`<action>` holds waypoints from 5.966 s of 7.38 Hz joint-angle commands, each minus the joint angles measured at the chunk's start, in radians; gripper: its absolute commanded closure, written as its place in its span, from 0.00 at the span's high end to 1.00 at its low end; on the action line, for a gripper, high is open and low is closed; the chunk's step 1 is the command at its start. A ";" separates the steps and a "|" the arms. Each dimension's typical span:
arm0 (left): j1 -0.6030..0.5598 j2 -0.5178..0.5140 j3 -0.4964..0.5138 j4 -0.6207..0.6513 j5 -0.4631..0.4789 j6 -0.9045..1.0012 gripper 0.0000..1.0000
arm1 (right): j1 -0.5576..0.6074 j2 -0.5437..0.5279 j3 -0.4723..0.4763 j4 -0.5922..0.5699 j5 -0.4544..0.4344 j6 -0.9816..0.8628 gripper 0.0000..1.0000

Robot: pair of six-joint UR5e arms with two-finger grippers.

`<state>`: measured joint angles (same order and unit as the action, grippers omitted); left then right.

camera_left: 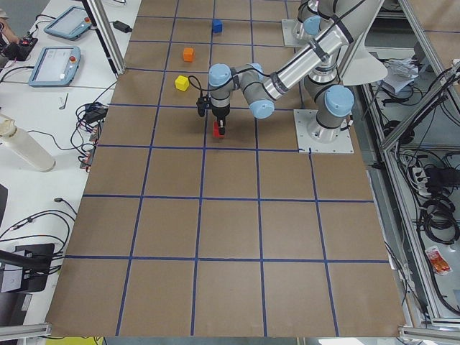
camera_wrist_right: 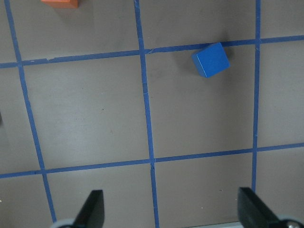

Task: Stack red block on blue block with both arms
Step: 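Lift the red cube with the left gripper and carry it toward the table center, then set the red cube down near the orange cube and open the left gripper, then close the right gripper on the red cube while the left gripper withdraws, then lift the red cube with the right gripper and carry it over the blue cube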

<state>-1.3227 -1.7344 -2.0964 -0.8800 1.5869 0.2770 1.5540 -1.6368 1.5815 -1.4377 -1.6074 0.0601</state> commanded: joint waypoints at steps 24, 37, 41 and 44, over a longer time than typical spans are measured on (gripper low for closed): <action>-0.297 0.187 0.561 -0.685 0.082 -0.124 1.00 | 0.213 0.349 -0.001 -0.432 0.126 0.241 1.00; -0.211 0.177 0.558 -0.651 -0.003 -0.217 1.00 | 0.371 0.657 0.003 -0.685 0.157 0.386 0.21; -0.231 0.168 0.553 -0.637 -0.002 -0.220 1.00 | 0.350 0.591 -0.003 -0.637 0.130 0.389 0.00; -0.233 0.168 0.552 -0.637 -0.005 -0.222 1.00 | 0.171 0.428 0.003 -0.422 0.072 0.189 0.00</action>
<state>-1.5546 -1.5657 -1.5433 -1.5173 1.5833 0.0558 1.8158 -1.1436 1.5791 -1.9440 -1.5256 0.3547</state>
